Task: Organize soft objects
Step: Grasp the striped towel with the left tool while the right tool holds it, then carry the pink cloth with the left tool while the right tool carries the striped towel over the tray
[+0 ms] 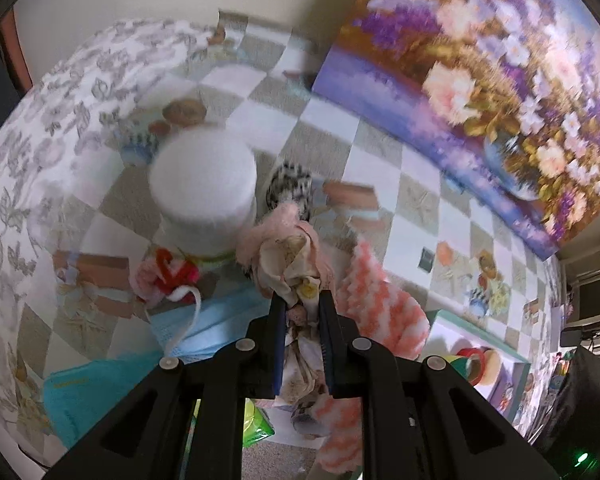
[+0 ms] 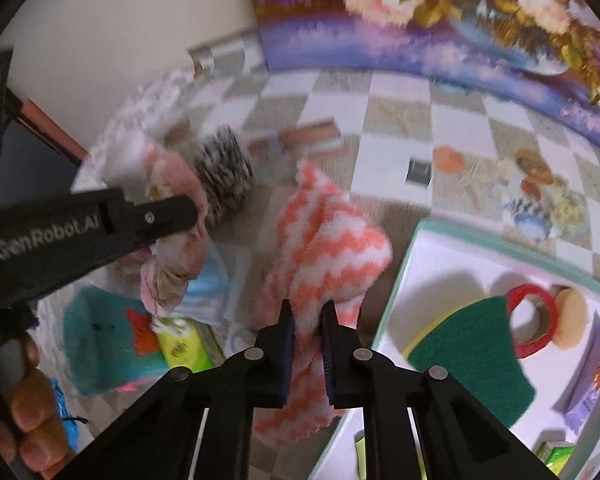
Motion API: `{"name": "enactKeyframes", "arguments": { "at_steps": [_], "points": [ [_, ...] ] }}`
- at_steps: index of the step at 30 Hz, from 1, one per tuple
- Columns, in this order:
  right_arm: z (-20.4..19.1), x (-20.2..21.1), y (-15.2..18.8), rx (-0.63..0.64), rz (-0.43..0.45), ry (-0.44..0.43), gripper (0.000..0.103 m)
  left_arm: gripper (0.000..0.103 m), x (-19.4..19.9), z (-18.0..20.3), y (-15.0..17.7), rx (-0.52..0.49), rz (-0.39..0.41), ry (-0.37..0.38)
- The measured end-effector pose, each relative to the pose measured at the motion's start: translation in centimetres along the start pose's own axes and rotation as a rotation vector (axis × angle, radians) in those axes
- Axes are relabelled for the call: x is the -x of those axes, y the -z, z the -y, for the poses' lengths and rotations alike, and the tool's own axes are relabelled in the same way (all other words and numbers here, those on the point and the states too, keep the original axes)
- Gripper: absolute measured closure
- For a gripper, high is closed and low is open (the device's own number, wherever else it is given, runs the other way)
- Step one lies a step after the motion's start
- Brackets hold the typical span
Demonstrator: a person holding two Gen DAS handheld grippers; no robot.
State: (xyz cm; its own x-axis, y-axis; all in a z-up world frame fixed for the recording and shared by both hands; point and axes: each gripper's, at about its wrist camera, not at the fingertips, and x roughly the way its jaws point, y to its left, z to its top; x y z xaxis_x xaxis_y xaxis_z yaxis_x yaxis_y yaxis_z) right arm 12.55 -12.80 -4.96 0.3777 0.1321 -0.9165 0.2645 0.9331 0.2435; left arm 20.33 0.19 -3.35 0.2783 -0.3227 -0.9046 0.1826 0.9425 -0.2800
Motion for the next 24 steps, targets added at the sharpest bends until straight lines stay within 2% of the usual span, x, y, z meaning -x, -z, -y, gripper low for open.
{"name": "enactKeyframes", "arguments": {
  "at_steps": [13, 19, 24],
  "points": [
    [1.7, 11.2, -1.7, -0.063, 0.247, -0.006, 0.090, 0.087, 8.6, 1.2, -1.0, -0.028, 0.199, 0.088],
    [2.4, 13.2, -1.5, -0.072, 0.283, -0.037, 0.090, 0.087, 10.4, 2.0, -0.7, -0.044, 0.233, 0.105],
    [2.4, 13.7, -1.4, -0.074, 0.290, -0.084, 0.090, 0.087, 10.5, 2.6, -0.5, -0.054, 0.230, 0.111]
  ]
}}
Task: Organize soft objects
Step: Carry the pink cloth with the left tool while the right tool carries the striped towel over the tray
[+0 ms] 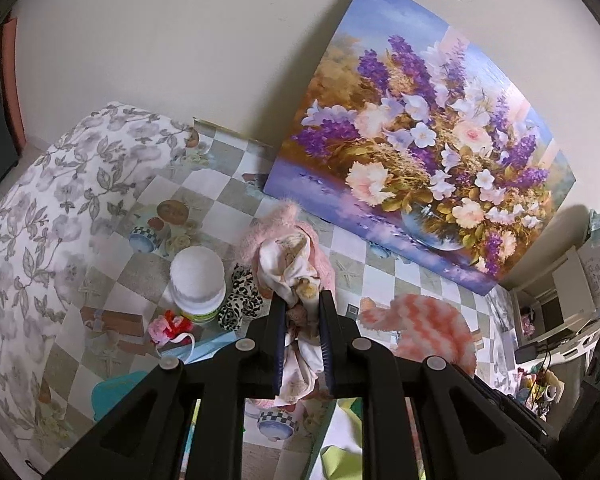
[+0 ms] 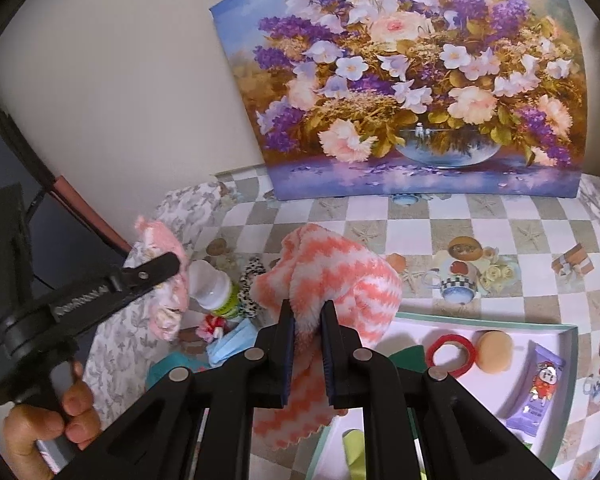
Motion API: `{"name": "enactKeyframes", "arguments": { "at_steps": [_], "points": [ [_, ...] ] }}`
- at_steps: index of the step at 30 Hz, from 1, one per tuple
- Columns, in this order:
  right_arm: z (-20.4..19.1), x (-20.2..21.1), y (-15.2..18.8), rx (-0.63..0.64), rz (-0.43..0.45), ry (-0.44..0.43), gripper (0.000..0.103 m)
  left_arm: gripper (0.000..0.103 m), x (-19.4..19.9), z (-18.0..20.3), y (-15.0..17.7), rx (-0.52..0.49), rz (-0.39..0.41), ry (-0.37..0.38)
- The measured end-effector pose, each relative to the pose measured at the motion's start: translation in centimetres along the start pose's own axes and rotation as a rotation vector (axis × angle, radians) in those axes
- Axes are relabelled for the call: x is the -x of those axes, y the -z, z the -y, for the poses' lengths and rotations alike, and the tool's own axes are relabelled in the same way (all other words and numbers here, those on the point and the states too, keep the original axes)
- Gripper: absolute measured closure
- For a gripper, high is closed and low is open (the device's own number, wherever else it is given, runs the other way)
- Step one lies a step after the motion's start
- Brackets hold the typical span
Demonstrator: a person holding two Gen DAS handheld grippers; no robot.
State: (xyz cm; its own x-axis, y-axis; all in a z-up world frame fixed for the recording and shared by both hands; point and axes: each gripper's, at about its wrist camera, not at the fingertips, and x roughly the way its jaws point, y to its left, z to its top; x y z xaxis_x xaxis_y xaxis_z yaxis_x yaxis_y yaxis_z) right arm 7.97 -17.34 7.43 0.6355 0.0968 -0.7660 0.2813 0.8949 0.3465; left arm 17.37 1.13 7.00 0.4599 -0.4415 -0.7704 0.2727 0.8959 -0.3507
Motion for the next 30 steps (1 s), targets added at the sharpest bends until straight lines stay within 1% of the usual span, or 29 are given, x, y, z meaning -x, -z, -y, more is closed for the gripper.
{"name": "enactKeyframes", "arguments": {
  "at_steps": [2, 6, 11, 13, 15, 19, 23, 27, 30],
  "points": [
    [0.1, 0.1, 0.0, -0.002, -0.003, -0.020, 0.090, 0.087, -0.1, 0.2, 0.1, -0.002, -0.005, 0.000],
    [0.6, 0.6, -0.1, -0.010, -0.001, -0.030, 0.090, 0.087, -0.1, 0.6, 0.3, -0.006, -0.010, 0.002],
    [2.3, 2.4, -0.3, -0.048, 0.022, -0.083, 0.090, 0.087, 0.2, 1.5, 0.7, -0.018, -0.013, 0.016],
    [3.3, 3.6, -0.3, -0.068, 0.040, -0.129, 0.090, 0.087, 0.4, 2.1, 0.8, -0.026, -0.013, 0.022],
    [4.2, 4.5, -0.4, -0.084, 0.057, -0.147, 0.090, 0.087, 0.7, 2.8, 1.0, -0.040, -0.012, 0.030],
    [6.8, 7.1, -0.3, -0.117, 0.095, -0.116, 0.090, 0.087, 0.8, 4.2, 1.5, -0.068, -0.018, 0.047],
    [9.1, 8.9, 0.1, -0.143, 0.116, -0.106, 0.090, 0.087, 0.4, 5.8, 2.1, -0.092, -0.036, 0.067],
    [11.5, 10.1, 0.6, -0.160, 0.116, -0.061, 0.090, 0.087, 0.0, 7.6, 3.0, -0.123, -0.050, 0.079],
    [13.4, 10.4, 0.9, -0.186, 0.098, -0.021, 0.090, 0.087, -0.5, 9.1, 3.6, -0.145, -0.068, 0.094]
  ]
}}
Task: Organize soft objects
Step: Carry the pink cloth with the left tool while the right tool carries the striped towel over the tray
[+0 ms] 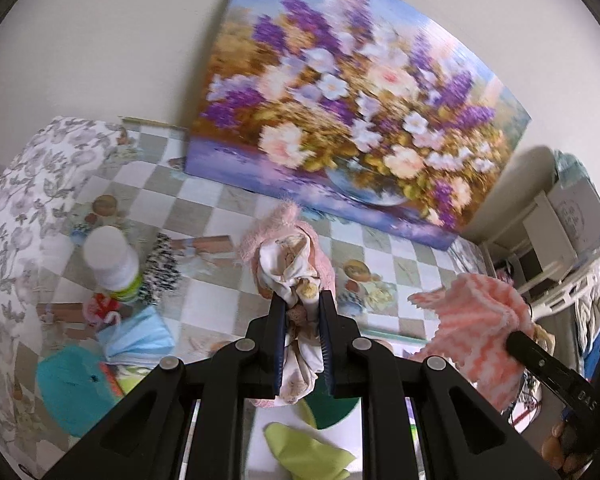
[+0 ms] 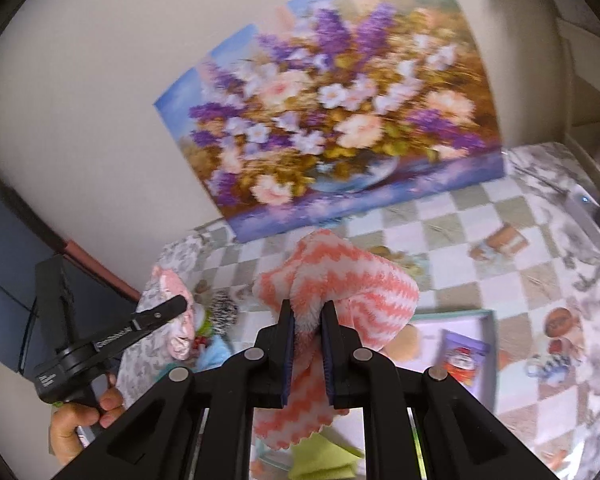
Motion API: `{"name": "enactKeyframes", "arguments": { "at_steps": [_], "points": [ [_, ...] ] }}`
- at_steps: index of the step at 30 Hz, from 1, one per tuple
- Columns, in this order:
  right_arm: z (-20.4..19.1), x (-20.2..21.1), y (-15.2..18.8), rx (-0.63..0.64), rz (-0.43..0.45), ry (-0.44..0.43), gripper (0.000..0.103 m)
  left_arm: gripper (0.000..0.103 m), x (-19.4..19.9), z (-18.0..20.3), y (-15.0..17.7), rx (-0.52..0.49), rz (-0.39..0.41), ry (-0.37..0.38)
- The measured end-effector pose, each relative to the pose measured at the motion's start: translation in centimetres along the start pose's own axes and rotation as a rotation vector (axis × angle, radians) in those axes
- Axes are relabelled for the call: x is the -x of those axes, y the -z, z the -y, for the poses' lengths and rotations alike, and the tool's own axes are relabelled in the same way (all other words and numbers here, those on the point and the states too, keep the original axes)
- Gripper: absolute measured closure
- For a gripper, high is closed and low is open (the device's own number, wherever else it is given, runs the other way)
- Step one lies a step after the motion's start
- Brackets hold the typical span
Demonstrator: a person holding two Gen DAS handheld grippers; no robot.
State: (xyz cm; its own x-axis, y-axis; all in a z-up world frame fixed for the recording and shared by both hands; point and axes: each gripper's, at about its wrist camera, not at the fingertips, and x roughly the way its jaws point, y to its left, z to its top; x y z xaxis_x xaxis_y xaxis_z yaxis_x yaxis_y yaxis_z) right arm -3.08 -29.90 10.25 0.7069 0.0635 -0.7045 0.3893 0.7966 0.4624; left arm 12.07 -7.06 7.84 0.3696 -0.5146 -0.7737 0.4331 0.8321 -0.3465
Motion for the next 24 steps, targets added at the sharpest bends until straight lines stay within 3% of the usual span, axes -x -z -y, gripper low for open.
{"name": "enactKeyframes", "arguments": {
  "at_steps": [6, 9, 16, 24],
  "points": [
    [2.9, 0.7, 0.1, -0.018, -0.023, 0.096, 0.089, 0.087, -2.3, 3.8, 1.2, -0.069, -0.063, 0.027],
    [3.7, 0.4, 0.2, -0.001, -0.050, 0.211, 0.089, 0.087, -4.1, 5.7, 2.1, -0.100, -0.116, 0.048],
    [5.8, -2.7, 1.2, 0.014, -0.168, 0.324, 0.088, 0.087, -8.5, 8.9, 4.7, -0.174, -0.239, 0.044],
    [6.5, -8.7, 3.7, 0.027, -0.340, 0.302, 0.087, 0.087, -13.4, 8.9, 7.1, -0.179, -0.370, -0.010]
  ]
}}
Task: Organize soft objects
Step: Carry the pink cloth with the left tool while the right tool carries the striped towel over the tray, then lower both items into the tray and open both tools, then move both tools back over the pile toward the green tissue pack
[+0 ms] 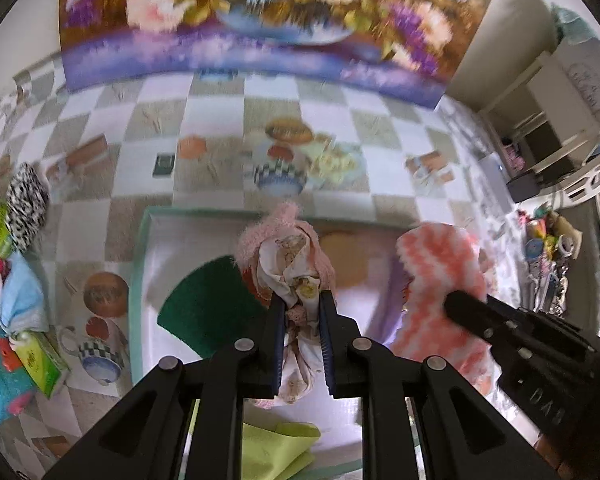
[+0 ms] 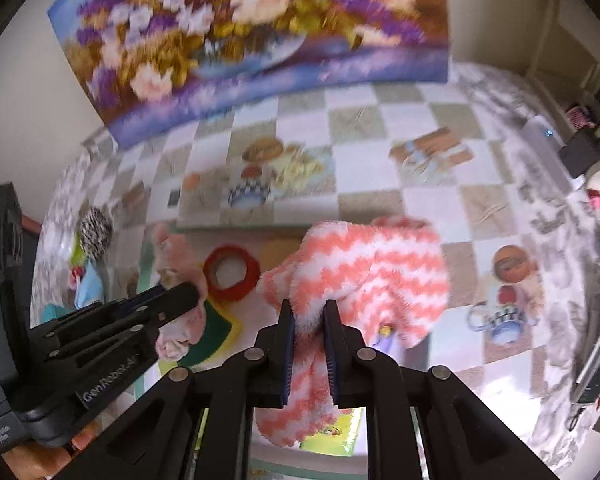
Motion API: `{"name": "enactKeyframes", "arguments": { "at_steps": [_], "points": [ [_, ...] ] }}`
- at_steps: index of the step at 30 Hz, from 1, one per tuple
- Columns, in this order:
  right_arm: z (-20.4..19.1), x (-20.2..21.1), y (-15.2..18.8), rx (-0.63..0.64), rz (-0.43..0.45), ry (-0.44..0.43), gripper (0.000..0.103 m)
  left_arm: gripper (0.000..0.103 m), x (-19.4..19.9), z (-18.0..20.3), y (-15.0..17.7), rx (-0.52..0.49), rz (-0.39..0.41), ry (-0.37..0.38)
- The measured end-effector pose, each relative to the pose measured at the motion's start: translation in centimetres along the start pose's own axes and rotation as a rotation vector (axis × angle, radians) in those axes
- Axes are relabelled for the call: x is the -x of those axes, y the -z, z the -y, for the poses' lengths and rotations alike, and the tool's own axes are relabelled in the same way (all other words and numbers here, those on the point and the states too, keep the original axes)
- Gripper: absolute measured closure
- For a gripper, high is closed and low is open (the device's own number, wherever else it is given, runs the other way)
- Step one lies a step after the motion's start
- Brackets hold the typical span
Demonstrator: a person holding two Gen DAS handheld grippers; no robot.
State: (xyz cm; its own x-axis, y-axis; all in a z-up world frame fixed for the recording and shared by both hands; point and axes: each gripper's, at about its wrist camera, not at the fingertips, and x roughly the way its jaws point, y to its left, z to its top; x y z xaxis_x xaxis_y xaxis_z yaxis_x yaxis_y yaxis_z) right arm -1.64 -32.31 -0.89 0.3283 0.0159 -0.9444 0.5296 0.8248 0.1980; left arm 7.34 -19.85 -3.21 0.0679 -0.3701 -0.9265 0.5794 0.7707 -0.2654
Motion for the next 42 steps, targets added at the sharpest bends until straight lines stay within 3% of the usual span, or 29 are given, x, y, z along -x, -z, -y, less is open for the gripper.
{"name": "enactKeyframes", "arguments": {
  "at_steps": [6, 8, 10, 13, 21, 26, 28, 30, 33, 35, 36, 42],
  "points": [
    [-0.3, -3.3, 0.4, -0.009, -0.080, -0.011, 0.087, 0.086, -2.1, -0.7, 0.4, 0.024, -0.062, -0.008],
    [-0.4, -4.1, 0.6, -0.007, -0.106, -0.009, 0.086, 0.080, -2.2, -0.7, 0.3, 0.031, -0.071, 0.000],
    [-0.4, -4.1, 0.6, -0.006, -0.112, -0.005, 0.079, 0.071, -2.0, -0.8, 0.3, 0.038, -0.070, 0.002],
    [-0.8, -2.5, 0.2, 0.004, -0.061, -0.002, 0.067, 0.063, -1.1, -0.8, 0.0, 0.042, -0.050, -0.006],
    [-1.1, 3.6, -1.0, -0.020, 0.116, 0.028, 0.067, 0.059, 3.3, -2.4, -1.1, 0.079, 0.066, 0.009],
    [-2.4, 7.0, -1.3, -0.015, 0.218, 0.061, 0.065, 0.044, 6.2, -3.8, -1.6, 0.085, 0.142, -0.037],
    [-3.1, 8.0, -1.2, -0.010, 0.249, 0.067, 0.053, 0.044, 7.2, -4.7, -1.7, 0.097, 0.168, -0.048],
    [-3.7, 8.3, -1.2, 0.002, 0.267, 0.092, 0.050, 0.043, 8.4, -5.9, -1.8, 0.112, 0.195, -0.067],
    [-4.8, 7.8, -1.2, 0.020, 0.259, 0.105, 0.049, 0.042, 9.6, -8.1, -1.7, 0.139, 0.231, -0.123],
    [-5.4, 7.0, -1.2, 0.022, 0.240, 0.103, 0.049, 0.024, 10.3, -9.8, -1.6, 0.161, 0.246, -0.175],
    [-5.8, 6.6, -1.1, 0.026, 0.234, 0.104, 0.049, 0.020, 10.5, -10.8, -1.6, 0.174, 0.253, -0.198],
    [-10.6, 4.3, -1.1, 0.101, 0.203, 0.064, 0.045, 0.018, 11.3, -17.2, -0.9, 0.292, 0.243, -0.294]
  ]
}}
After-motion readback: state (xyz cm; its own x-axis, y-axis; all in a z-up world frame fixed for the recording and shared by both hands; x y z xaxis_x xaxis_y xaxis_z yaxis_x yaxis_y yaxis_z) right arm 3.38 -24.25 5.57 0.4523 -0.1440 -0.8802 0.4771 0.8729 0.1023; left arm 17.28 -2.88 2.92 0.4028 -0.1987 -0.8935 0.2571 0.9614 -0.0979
